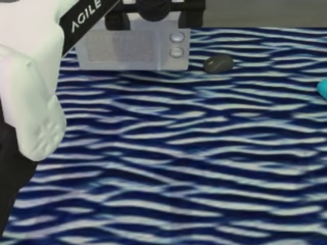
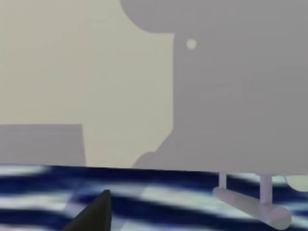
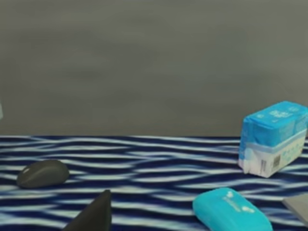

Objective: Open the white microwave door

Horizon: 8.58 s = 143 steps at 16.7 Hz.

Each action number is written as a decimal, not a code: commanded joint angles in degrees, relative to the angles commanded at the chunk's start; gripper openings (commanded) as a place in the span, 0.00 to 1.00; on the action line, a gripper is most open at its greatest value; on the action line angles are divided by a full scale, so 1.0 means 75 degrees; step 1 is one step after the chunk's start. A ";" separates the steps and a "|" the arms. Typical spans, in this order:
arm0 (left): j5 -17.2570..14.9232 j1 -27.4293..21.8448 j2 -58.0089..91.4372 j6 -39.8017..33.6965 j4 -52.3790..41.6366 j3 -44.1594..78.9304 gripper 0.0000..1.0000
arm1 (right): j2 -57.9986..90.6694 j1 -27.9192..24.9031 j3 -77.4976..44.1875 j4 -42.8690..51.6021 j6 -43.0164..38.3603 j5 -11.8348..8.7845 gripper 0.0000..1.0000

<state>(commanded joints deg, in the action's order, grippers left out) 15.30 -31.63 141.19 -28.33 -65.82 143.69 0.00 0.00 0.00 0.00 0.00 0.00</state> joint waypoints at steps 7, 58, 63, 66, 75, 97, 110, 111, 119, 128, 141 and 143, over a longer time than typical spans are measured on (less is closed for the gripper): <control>-0.0068 0.0139 0.0422 0.0131 0.0635 -0.0203 1.00 | 0.0000 0.0000 0.0000 0.0000 0.0000 0.0000 1.00; 0.0042 -0.0066 -0.0823 -0.0065 0.1576 -0.2441 0.00 | 0.0000 0.0000 0.0000 0.0000 0.0000 0.0000 1.00; 0.0042 -0.0066 -0.0823 -0.0065 0.1576 -0.2441 0.00 | 0.0000 0.0000 0.0000 0.0000 0.0000 0.0000 1.00; -0.0024 -0.0102 -0.0872 -0.0010 0.1677 -0.2585 0.00 | 0.0000 0.0000 0.0000 0.0000 0.0000 0.0000 1.00; -0.0298 -0.0005 -0.1666 0.0646 0.2362 -0.3892 0.00 | 0.0000 0.0000 0.0000 0.0000 0.0000 0.0000 1.00; -0.0298 -0.0005 -0.1666 0.0646 0.2362 -0.3892 0.00 | 0.0000 0.0000 0.0000 0.0000 0.0000 0.0000 1.00; -0.0707 0.0100 -0.2434 0.1440 0.3011 -0.5149 0.00 | 0.0000 0.0000 0.0000 0.0000 0.0000 0.0000 1.00; -0.0707 0.0100 -0.2434 0.1440 0.3011 -0.5149 0.00 | 0.0000 0.0000 0.0000 0.0000 0.0000 0.0000 1.00; -0.0707 0.0100 -0.2434 0.1440 0.3011 -0.5149 0.00 | 0.0000 0.0000 0.0000 0.0000 0.0000 0.0000 1.00; -0.0707 0.0100 -0.2434 0.1440 0.3011 -0.5149 0.00 | 0.0000 0.0000 0.0000 0.0000 0.0000 0.0000 1.00; -0.1154 0.0251 -0.3093 0.2257 0.3494 -0.6184 0.00 | 0.0000 0.0000 0.0000 0.0000 0.0000 0.0000 1.00; -0.1158 0.0253 -0.3102 0.2263 0.3501 -0.6188 0.00 | 0.0000 0.0000 0.0000 0.0000 0.0000 0.0000 1.00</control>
<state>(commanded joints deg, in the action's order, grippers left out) 6.61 -29.73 117.93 -11.35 -39.57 97.27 0.00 0.00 0.00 0.00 0.00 0.00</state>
